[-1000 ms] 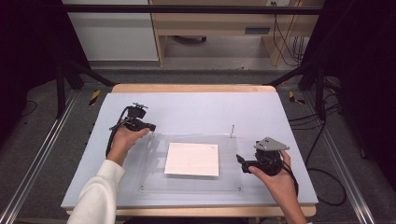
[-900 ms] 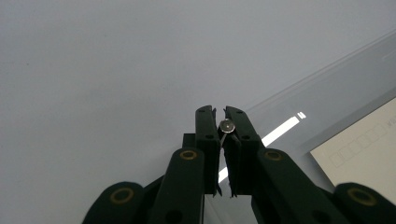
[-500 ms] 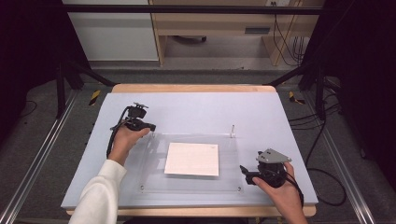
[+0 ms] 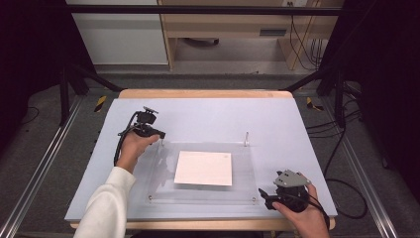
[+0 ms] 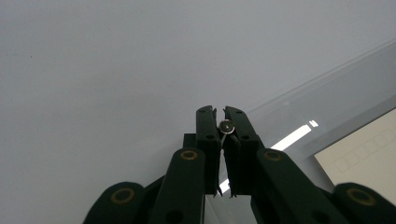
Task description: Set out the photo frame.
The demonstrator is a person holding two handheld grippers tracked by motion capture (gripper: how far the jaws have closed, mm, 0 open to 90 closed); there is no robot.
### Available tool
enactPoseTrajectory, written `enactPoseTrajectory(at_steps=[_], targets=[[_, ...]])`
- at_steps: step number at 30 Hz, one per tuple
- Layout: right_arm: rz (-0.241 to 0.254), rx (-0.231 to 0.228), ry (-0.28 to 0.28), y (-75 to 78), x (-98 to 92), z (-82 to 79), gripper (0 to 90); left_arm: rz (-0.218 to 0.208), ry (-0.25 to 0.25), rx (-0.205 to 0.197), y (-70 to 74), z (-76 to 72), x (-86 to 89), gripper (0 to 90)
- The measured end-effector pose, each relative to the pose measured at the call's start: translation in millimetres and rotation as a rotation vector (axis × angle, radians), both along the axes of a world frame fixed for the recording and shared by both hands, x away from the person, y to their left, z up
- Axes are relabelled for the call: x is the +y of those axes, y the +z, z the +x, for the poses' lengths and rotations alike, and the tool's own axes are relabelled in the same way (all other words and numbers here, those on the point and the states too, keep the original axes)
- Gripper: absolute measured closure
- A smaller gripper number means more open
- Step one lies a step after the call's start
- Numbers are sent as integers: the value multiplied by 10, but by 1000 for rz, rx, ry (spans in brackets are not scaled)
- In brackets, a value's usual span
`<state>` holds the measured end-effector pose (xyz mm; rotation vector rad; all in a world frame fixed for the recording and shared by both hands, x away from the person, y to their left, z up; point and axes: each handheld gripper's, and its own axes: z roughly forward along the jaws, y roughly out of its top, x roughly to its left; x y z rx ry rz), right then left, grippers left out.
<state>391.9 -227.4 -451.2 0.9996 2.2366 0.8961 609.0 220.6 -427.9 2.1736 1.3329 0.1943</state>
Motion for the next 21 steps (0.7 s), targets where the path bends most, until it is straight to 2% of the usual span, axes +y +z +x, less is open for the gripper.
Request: enactPoseTrajectory(at_steps=[5,12,14,17,21], targets=[[-16,33,16,-56,-37,-16,216,5,-4,2,2,-6,-1,842],[-54,41,42,-112,-23,-62,239,-2,3,0,-6,1,1,842],[-88,51,61,-147,-8,-86,251,2,0,5,-2,4,-2,842],[-93,50,82,-155,17,-110,259,-1,-3,9,-4,12,3,842],[-115,55,143,-188,117,-144,266,0,2,8,-6,15,-4,842]])
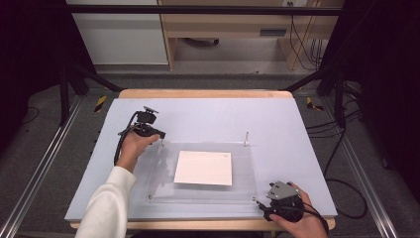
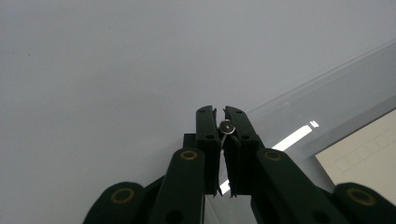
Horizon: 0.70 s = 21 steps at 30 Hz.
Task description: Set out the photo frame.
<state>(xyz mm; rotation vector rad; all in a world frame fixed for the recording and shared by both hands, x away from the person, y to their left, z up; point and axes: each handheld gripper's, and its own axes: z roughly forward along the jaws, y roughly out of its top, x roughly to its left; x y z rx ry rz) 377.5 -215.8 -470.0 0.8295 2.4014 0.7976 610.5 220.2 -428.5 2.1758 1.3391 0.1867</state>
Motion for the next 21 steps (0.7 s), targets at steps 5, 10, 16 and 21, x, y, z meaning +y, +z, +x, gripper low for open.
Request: enactPoseTrajectory(at_steps=[5,10,16,21], targets=[[-16,-29,28,3,84,3,269,-1,-3,-2,-2,-3,6,842],[-12,-109,68,42,152,-27,289,-6,-4,-8,-8,5,9,843],[-2,-185,103,85,192,-51,352,-19,-12,-9,-17,21,25,843],[-12,-239,133,112,242,-66,388,-16,-8,-14,-19,23,18,844]])
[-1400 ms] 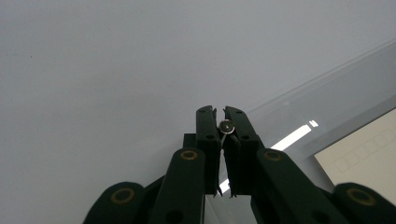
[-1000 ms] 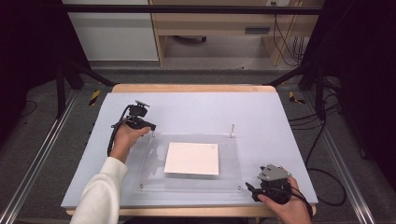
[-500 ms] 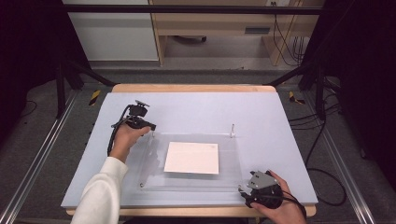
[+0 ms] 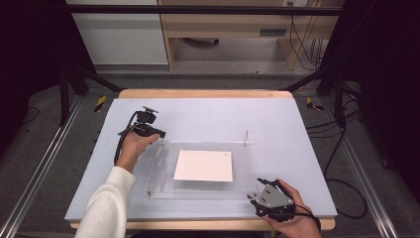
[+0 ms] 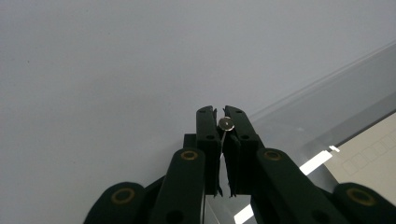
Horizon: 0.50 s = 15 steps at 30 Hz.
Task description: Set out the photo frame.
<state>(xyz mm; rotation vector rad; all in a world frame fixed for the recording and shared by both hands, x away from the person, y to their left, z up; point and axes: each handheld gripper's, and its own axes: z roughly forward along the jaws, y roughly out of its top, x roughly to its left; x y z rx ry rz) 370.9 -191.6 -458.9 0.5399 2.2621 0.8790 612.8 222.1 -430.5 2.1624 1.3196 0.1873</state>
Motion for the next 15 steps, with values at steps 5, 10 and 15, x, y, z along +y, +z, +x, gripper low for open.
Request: enactPoseTrajectory(at_steps=[5,10,15], targets=[[-9,-4,18,-7,25,0,430,4,-5,-3,0,-5,-2,844],[-15,-23,18,0,30,-8,444,10,-1,-9,0,-10,-12,844],[2,-18,12,16,24,0,438,9,-3,-11,-1,-8,-10,843]])
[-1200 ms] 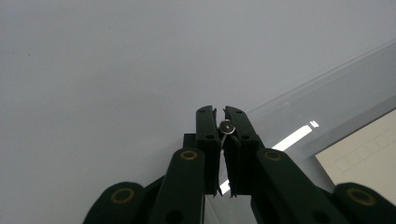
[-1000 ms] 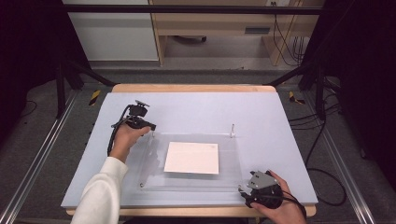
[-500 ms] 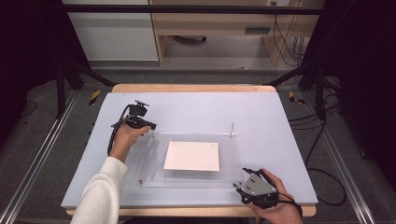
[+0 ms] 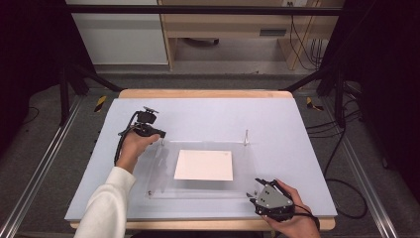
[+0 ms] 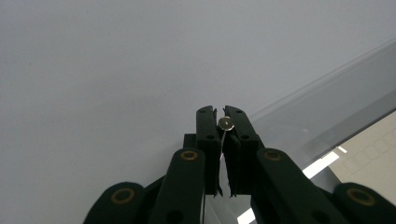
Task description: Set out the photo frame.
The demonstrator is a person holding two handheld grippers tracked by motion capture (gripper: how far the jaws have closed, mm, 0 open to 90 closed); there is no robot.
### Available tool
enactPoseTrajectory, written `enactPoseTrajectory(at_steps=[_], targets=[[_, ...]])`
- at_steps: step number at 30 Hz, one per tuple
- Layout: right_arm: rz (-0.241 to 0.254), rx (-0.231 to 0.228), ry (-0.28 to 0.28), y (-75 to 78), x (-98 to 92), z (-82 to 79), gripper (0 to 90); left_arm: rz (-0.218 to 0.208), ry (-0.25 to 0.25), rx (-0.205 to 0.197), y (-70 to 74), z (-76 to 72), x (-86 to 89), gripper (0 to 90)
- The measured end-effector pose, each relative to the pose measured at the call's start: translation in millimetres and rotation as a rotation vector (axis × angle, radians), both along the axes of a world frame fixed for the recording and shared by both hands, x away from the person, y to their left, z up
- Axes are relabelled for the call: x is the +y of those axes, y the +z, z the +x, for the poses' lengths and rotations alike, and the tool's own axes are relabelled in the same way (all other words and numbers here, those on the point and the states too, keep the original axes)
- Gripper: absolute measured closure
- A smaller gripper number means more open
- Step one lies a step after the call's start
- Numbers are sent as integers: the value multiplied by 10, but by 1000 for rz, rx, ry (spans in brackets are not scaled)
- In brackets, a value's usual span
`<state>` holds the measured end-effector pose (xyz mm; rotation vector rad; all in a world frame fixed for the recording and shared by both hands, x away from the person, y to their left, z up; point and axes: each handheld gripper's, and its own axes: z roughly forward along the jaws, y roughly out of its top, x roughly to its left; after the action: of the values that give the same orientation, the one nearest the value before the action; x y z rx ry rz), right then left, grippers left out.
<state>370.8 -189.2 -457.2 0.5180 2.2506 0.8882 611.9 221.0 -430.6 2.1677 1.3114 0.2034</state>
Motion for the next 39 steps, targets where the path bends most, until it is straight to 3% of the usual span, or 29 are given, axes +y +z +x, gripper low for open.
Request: enactPoseTrajectory(at_steps=[4,6,8,9,10,12,15,17,18,20,21,22,24,25,27,30,36,38,39], targets=[[-8,-3,-1,6,11,-2,440,4,2,-13,-2,-17,-4,832],[-4,-3,-2,13,9,-1,441,18,11,-38,-4,-39,-7,809],[-12,-4,-3,11,11,-2,442,24,33,-66,9,-54,26,707],[-17,-5,-2,8,15,-3,443,10,55,-90,18,-66,50,586],[-17,-4,-4,11,16,-6,445,-14,64,-148,63,-108,122,539],[-15,-4,-5,21,11,-11,451,-31,54,-204,119,-181,172,495],[-9,-1,-8,28,9,-10,452,-46,15,-277,216,-330,211,452],[-5,0,-11,39,8,-9,455,-42,2,-291,246,-385,215,420],[-2,1,-14,47,10,-11,458,-29,-22,-319,306,-507,206,407],[4,3,-18,70,10,-8,463,-22,-34,-333,336,-570,197,381],[10,5,-23,82,9,-8,467,-17,-70,-359,393,-700,176,372],[10,5,-23,82,9,-8,467,-17,-70,-359,393,-700,176,359],[12,11,-27,125,6,0,475,-16,-125,-379,462,-886,129,336],[14,14,-29,138,7,2,477,-16,-125,-379,462,-886,129,336],[17,20,-34,166,7,8,481,19,-165,-410,519,-1066,69,315],[22,29,-38,195,7,17,484,38,-178,-416,567,-1168,32,279],[41,61,-56,335,4,69,499,35,-242,-463,773,-1474,-94,211],[43,63,-56,356,2,78,501,34,-255,-464,784,-1505,-111,203],[45,74,-60,392,0,96,502,28,-286,-467,792,-1549,-124,187]])
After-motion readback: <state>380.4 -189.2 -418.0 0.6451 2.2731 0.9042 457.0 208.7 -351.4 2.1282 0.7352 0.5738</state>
